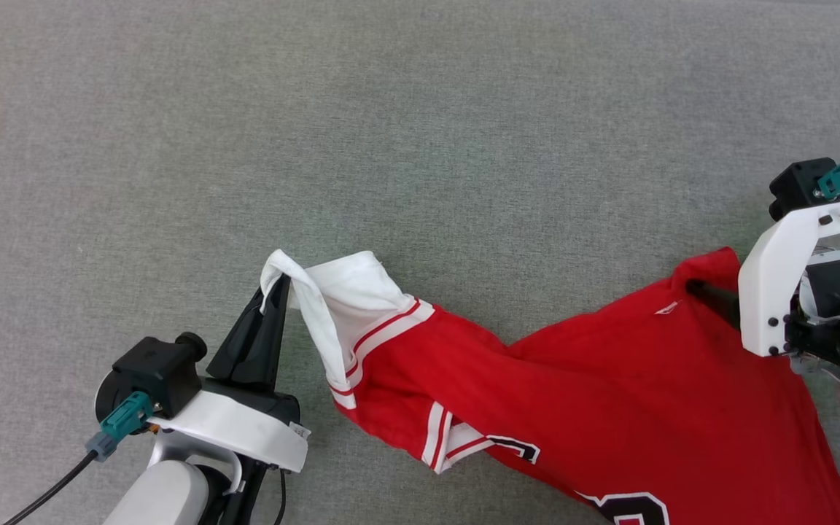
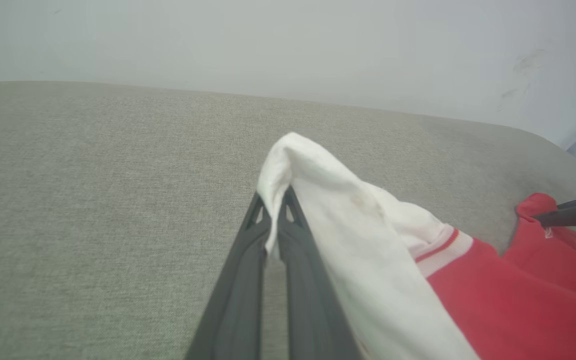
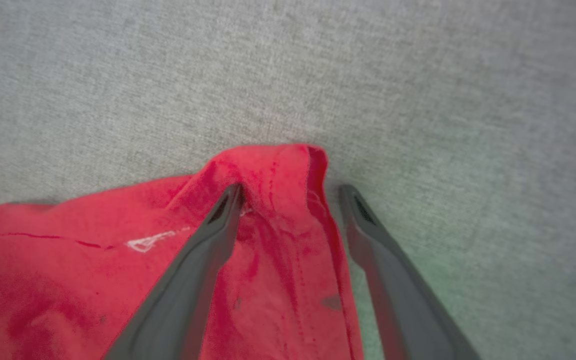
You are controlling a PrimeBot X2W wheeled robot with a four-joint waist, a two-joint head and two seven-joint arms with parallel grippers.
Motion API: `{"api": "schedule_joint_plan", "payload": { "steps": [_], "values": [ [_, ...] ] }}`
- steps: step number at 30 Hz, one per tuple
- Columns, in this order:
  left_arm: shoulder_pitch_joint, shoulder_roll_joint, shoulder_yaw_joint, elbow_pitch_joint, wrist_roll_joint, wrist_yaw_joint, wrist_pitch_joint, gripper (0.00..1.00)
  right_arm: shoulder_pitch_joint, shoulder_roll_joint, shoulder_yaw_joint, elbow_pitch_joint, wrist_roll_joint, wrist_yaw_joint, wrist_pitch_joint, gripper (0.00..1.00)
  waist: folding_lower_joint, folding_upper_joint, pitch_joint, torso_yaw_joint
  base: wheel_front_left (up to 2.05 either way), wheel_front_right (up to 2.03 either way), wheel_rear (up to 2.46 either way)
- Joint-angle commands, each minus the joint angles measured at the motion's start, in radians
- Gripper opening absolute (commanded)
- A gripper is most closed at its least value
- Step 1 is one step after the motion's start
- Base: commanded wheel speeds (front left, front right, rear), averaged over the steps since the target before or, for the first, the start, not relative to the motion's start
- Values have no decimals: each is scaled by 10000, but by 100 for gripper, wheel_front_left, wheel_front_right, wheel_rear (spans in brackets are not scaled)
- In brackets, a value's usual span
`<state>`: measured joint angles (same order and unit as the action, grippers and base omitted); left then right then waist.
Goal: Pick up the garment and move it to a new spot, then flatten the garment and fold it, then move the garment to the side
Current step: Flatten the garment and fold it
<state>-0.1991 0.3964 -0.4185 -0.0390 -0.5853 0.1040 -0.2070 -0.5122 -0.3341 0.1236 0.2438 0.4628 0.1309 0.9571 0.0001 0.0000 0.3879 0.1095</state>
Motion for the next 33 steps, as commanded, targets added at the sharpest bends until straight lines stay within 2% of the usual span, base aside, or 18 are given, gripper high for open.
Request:
{"api": "schedule_joint_plan", "payload": {
  "steps": [1,2,3,9,13,19,24,27,33],
  "values": [
    [-137,-37,-12,45,-13,-48,-78,0,530,201,340,626,151,-4,435,73,-1,0,11,68,0,0,0],
    [-156,-62,-33,84,-21,-49,-90,0,554,299,386,696,291,-2,541,28,-1,0,7,94,0,0,0],
    [-163,-79,-43,116,-28,-55,-94,0,553,359,428,724,338,1,591,0,-1,0,-5,115,0,0,0],
    [-25,-54,2,325,-70,-23,-164,0,248,-72,562,192,245,9,162,0,-1,0,-330,83,0,0,0],
    [-50,181,67,389,-70,-93,-79,0,-78,-366,539,-182,48,-5,-570,0,-1,0,-772,-91,0,0,0],
    [-595,646,225,308,-233,-336,471,0,-460,-317,231,-76,-459,-5,-1463,0,-1,0,-1480,-378,0,0,0],
    [-2016,791,308,803,-479,-747,1183,0,-946,-24,-218,395,-874,-4,-2125,0,-1,0,-2170,-577,0,0,0],
    [-3125,688,282,1666,-682,-1074,1615,0,-1345,218,-329,775,-1063,-5,-2519,0,-1,0,-2513,-778,0,0,0],
    [-5523,215,425,3911,-830,-1420,1767,0,-2405,646,-671,1648,-1320,-5,-3360,0,-1,0,-2923,-1082,0,0,0]
  ]
}}
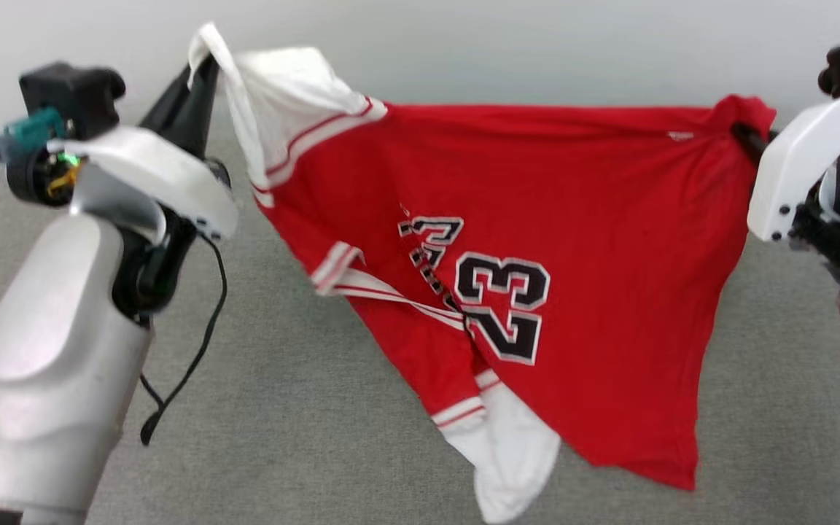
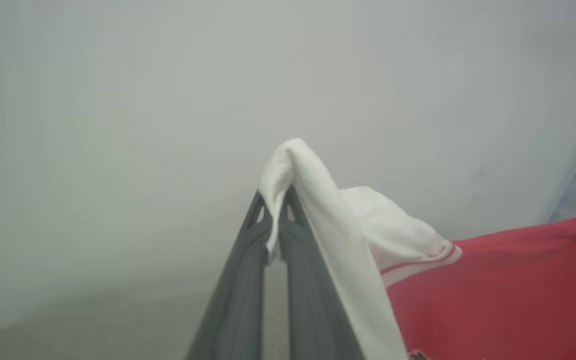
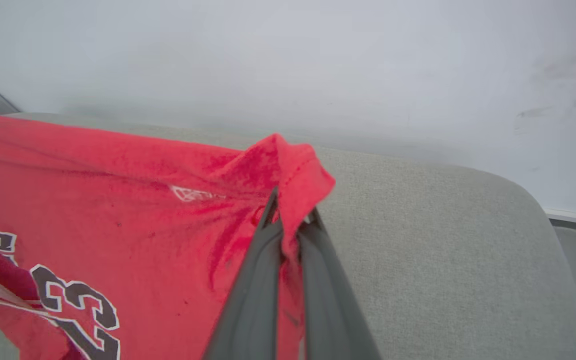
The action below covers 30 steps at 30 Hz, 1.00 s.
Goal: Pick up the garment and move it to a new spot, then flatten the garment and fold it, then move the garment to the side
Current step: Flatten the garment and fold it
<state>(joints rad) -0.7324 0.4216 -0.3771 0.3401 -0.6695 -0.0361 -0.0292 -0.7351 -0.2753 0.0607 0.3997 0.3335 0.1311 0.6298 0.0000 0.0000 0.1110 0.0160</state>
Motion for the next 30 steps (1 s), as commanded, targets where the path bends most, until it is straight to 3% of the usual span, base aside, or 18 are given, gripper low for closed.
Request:
{"api": "schedule_joint_plan", "payload": {
  "steps": [1,7,14,30],
  "values": [
    [-572,-96,10,478,44,-69,-9,0,-398,83,-94,224,-90,-7,-211,0,0,0,-176,-190,0,0,0],
    [-2745,-308,-83,2221,320,-327,-154,0,-1912,367,-475,1039,-345,-7,-927,0,0,0,44,-454,0,0,0],
    [-5519,-325,215,3539,590,-346,-799,0,-4175,470,-1078,1655,-786,-7,-1960,0,0,0,1146,-561,0,0,0],
    [-10399,469,460,4529,858,-734,-1402,0,-8723,664,-1521,2684,-1864,-13,-3897,0,0,0,4655,-735,0,0,0]
  ]
}}
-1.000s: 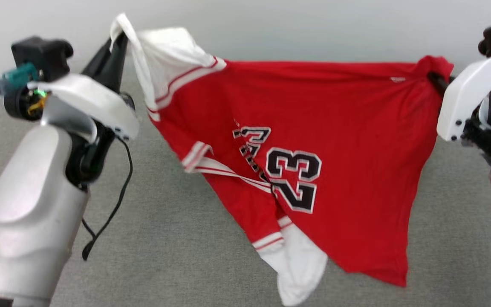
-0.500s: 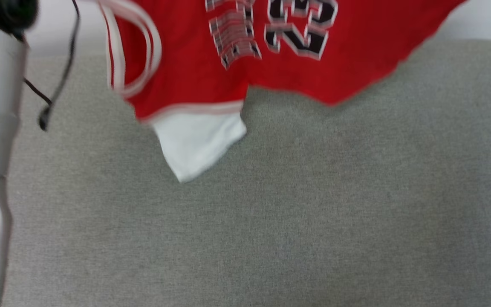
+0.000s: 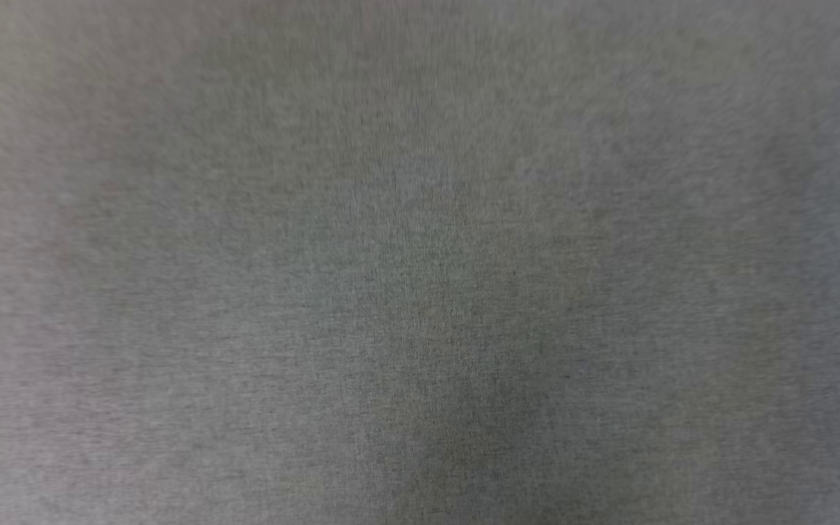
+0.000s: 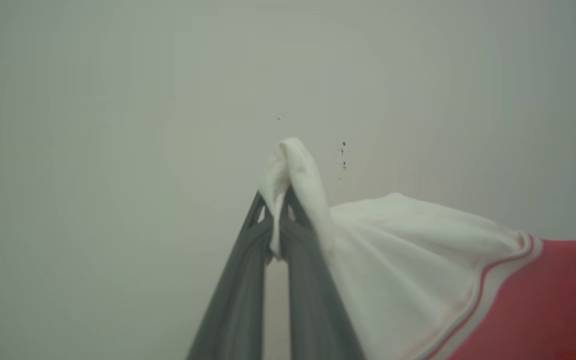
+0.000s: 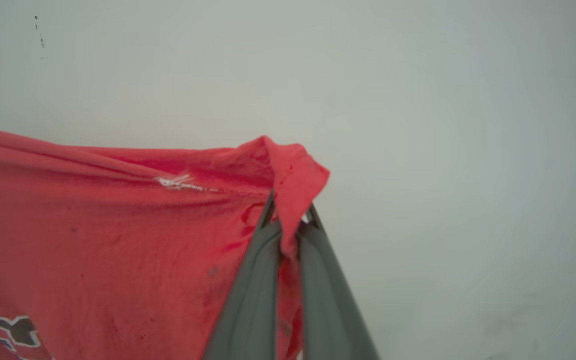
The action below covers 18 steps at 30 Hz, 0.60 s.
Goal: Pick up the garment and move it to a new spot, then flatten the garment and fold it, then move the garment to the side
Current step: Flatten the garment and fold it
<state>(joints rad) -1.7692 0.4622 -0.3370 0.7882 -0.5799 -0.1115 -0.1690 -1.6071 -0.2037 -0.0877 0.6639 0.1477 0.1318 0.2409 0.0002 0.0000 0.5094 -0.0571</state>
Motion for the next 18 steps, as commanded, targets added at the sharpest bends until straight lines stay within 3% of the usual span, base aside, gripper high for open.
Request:
{"api": "schedule_joint_plan", "payload": {
  "steps": [1,11,18],
  "values": [
    [-192,78,34,103,-21,4,-36,0,-191,-43,-44,145,-64,-21,-106,0,-2,0,849,9,0,0,0],
    [-828,97,-159,869,-293,-155,-372,0,-1574,272,359,1214,-62,-19,-808,0,-2,0,2154,132,0,0,0],
    [-377,-87,-431,1386,-751,-190,-593,0,-1688,258,1191,2033,350,-18,-1045,0,-2,0,2401,256,0,0,0]
  ]
}}
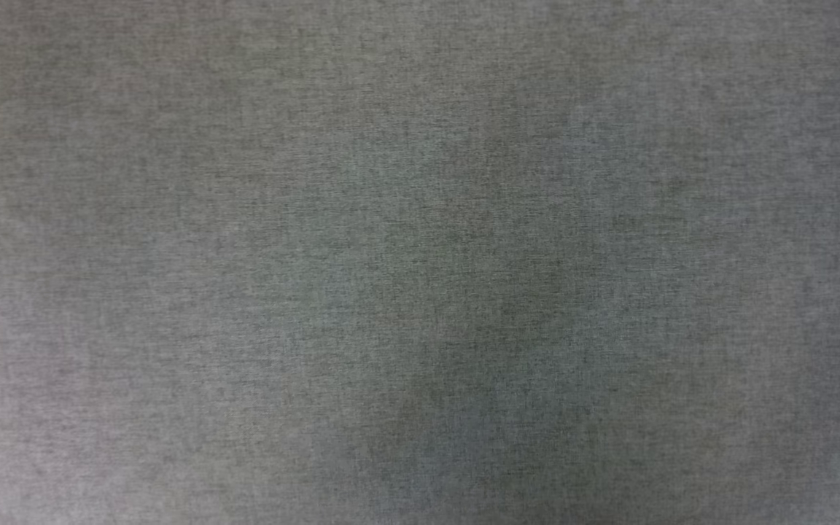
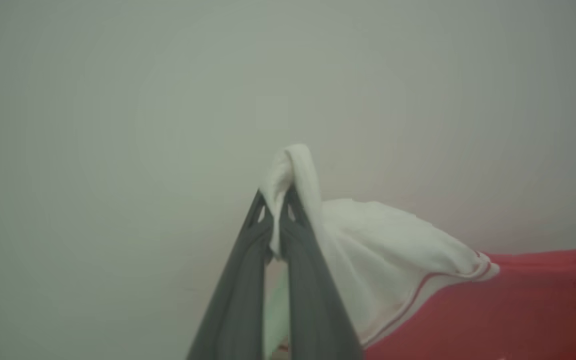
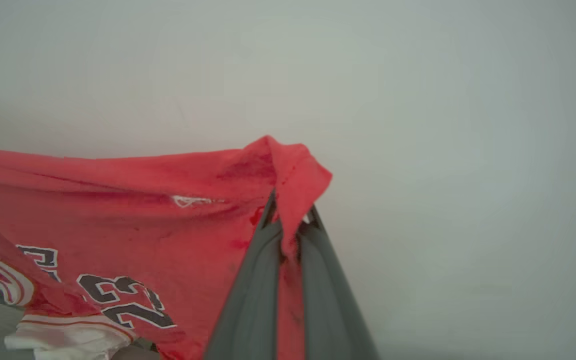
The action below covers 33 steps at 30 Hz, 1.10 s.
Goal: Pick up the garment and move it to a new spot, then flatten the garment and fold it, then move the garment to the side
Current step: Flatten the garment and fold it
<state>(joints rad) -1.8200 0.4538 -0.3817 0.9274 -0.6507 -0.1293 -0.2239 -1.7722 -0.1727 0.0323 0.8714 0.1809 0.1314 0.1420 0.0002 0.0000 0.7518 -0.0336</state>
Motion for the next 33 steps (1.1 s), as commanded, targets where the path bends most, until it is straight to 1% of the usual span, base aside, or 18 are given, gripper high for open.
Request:
{"api": "schedule_joint_plan", "payload": {
  "steps": [1,6,9,10,13,14,16,19,22,25,26,29,33],
  "values": [
    [280,-59,-92,29,-155,-14,-43,0,64,-96,165,66,106,-14,-84,0,-2,0,-75,60,0,0,0],
    [1352,-125,-568,-126,-945,-19,-47,0,947,-228,1125,349,852,-12,-184,0,-2,0,-620,276,0,0,0],
    [2290,10,-817,-387,-1502,-20,-79,0,1840,-475,1819,172,1436,-11,-100,0,-2,0,-1207,383,0,0,0],
    [2762,10,-895,-484,-1701,-20,-109,0,2327,-535,2061,81,1666,-11,-139,0,-2,0,-1504,419,0,0,0],
    [4129,234,-1031,-864,-2293,-21,-155,0,3669,-897,2717,-388,2273,-11,-128,0,-2,0,-2322,485,0,0,0],
    [4622,382,-1120,-960,-2345,-21,-154,0,4166,-1000,2884,-563,2533,-11,-52,0,-2,0,-2596,492,0,0,0],
    [5689,502,-1176,-1219,-2685,-8,-130,0,5170,-1287,3164,-983,2889,-11,-55,0,-2,0,-3168,516,0,0,0],
    [7329,752,-1268,-1777,-2921,10,-119,0,6698,-1780,3375,-1678,3401,-14,89,0,-2,0,-3892,585,0,0,0],
    [9103,1057,-1266,-2520,-3089,399,-163,0,8324,-2170,3430,-2497,3781,-16,285,0,-2,0,-4567,637,0,0,0],
    [10963,1458,-1099,-3483,-3351,995,-209,0,9960,-2502,3230,-3364,4069,-17,526,0,-2,0,-5189,617,0,0,0],
    [10963,1458,-1099,-3483,-3351,995,-209,0,9960,-2502,3230,-3364,4069,-17,526,0,-2,0,-5189,617,0,0,0],
    [12877,1789,-912,-4677,-3721,1718,-226,0,11681,-2671,2809,-4155,4090,-20,776,0,-2,0,-5728,631,0,0,0],
    [15280,2190,-681,-6392,-4267,2727,-126,0,13873,-2489,1865,-5129,3942,-29,1171,0,-2,0,-6408,651,0,0,0]
  ]
}}
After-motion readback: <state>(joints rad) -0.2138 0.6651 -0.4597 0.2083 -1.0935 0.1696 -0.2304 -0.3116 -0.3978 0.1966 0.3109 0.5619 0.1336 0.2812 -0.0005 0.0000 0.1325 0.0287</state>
